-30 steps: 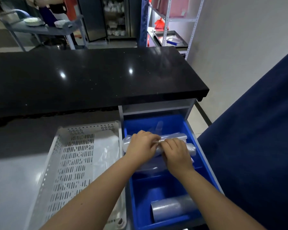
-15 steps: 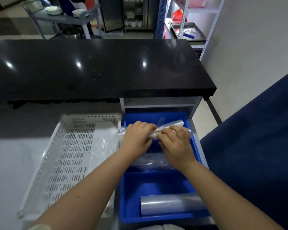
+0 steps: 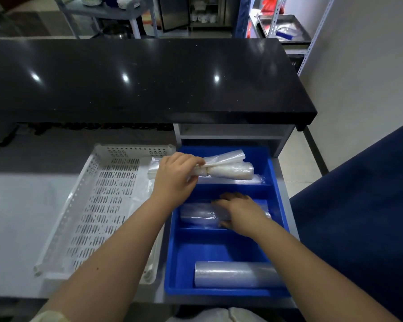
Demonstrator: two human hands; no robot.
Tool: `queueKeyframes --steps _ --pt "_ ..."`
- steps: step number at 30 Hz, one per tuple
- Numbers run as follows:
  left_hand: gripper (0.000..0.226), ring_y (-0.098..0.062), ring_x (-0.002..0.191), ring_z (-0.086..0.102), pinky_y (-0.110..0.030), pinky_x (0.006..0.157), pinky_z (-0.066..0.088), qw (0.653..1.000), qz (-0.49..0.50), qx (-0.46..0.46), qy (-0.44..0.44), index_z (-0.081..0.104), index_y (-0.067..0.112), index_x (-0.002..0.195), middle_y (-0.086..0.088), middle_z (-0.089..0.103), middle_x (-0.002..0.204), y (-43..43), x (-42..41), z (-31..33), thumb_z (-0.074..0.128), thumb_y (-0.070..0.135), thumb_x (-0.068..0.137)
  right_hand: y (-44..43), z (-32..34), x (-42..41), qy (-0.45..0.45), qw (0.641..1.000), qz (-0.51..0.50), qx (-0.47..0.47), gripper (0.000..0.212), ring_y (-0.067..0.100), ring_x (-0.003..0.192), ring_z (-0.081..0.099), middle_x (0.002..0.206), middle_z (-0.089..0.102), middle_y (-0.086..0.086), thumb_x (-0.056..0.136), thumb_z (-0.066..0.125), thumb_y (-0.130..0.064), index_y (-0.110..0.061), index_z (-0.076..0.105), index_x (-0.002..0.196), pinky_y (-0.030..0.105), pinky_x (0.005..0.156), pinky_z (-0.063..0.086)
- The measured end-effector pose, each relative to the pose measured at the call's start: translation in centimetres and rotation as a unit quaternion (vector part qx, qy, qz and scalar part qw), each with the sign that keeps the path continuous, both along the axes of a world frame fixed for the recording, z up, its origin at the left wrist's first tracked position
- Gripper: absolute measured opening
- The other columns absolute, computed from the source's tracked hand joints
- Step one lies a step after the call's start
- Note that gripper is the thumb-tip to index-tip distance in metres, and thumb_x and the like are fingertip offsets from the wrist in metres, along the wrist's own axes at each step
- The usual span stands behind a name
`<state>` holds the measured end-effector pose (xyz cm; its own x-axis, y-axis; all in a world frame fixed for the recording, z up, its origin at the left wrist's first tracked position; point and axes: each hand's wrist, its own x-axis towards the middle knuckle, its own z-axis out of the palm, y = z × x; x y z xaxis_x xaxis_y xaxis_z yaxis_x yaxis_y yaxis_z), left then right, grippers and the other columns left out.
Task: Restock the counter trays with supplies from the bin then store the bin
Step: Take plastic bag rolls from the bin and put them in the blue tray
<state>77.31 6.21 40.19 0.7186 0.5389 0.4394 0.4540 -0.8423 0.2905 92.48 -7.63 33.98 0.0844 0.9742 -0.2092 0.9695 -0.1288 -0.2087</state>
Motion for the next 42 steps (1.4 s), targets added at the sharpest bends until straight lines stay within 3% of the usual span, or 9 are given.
queueKeyframes --steps 9,17,20,23,27,35,42 --pt "0.034 -0.02 0.097 0.057 -0.033 0.079 0.035 1.0 0.015 -0.022 -0.005 0.066 0.02 0.104 0.005 0.068 0.099 0.7 0.7 -0.1 0.069 0.009 0.073 1.3 -0.7 0.0 0.023 0.997 -0.021 -0.078 0.073 0.029 0.121 0.039 0.134 0.042 0.002 0.077 0.072 -0.037 -0.039 0.034 0.139 0.039 0.099 0.036" --pt "0.034 -0.02 0.095 0.057 -0.03 0.079 0.032 0.999 0.026 -0.026 -0.011 0.066 0.02 0.104 0.005 0.067 0.097 1.2 0.2 -0.4 0.069 0.008 0.072 2.3 -0.9 -0.2 0.031 0.994 -0.03 -0.105 0.066 0.029 0.116 0.044 0.126 0.052 0.006 0.072 0.073 -0.032 -0.026 0.041 0.129 0.039 0.094 0.035" --pt "0.034 -0.021 0.094 0.057 -0.035 0.078 0.037 0.999 0.035 -0.033 -0.018 0.066 0.019 0.103 0.005 0.067 0.096 1.0 -0.1 -0.4 0.067 0.007 0.071 2.1 -0.8 -0.2 0.032 0.995 -0.018 -0.091 0.055 0.029 0.109 0.05 0.117 0.057 0.005 0.072 0.074 -0.032 -0.023 0.05 0.121 0.035 0.087 0.04" --pt "0.034 -0.02 0.095 0.057 -0.035 0.079 0.038 0.998 0.042 -0.046 -0.017 0.065 0.019 0.104 0.004 0.067 0.098 0.8 -0.5 -0.2 0.066 0.007 0.072 1.6 -0.5 -0.4 0.072 0.994 -0.03 -0.075 0.053 0.029 0.101 0.054 0.114 0.052 0.005 0.073 0.072 -0.021 -0.026 0.05 0.12 0.031 0.074 0.043" --pt "0.034 -0.019 0.098 0.055 -0.036 0.082 0.039 0.998 0.039 -0.058 -0.002 0.064 0.021 0.106 0.005 0.066 0.1 0.2 -1.1 0.1 0.066 0.009 0.075 0.7 1.0 -0.7 0.062 0.997 -0.023 -0.029 0.042 0.028 0.092 0.058 0.103 0.058 0.004 0.073 0.063 -0.009 -0.023 0.052 0.11 0.029 0.063 0.037" --pt "0.033 -0.015 0.101 0.053 -0.036 0.087 0.042 0.997 0.004 -0.068 0.03 0.061 0.027 0.111 0.01 0.064 0.105 -0.8 0.3 1.7 0.067 0.019 0.08 -2.6 6.7 -0.7 0.021 0.997 -0.019 0.076 0.04 0.024 0.093 0.055 0.102 0.058 -0.001 0.07 0.067 -0.01 -0.024 0.049 0.103 0.036 0.071 0.045" --pt "0.034 -0.015 0.098 0.052 -0.039 0.08 0.047 0.987 -0.057 -0.129 0.083 0.062 0.032 0.106 0.012 0.064 0.1 -3.5 2.4 2.3 0.066 0.018 0.076 -6.9 8.3 0.3 -0.036 0.993 -0.05 0.098 0.042 0.023 0.101 0.055 0.112 0.058 -0.002 0.076 0.066 -0.01 -0.024 0.05 0.112 0.037 0.083 0.046"
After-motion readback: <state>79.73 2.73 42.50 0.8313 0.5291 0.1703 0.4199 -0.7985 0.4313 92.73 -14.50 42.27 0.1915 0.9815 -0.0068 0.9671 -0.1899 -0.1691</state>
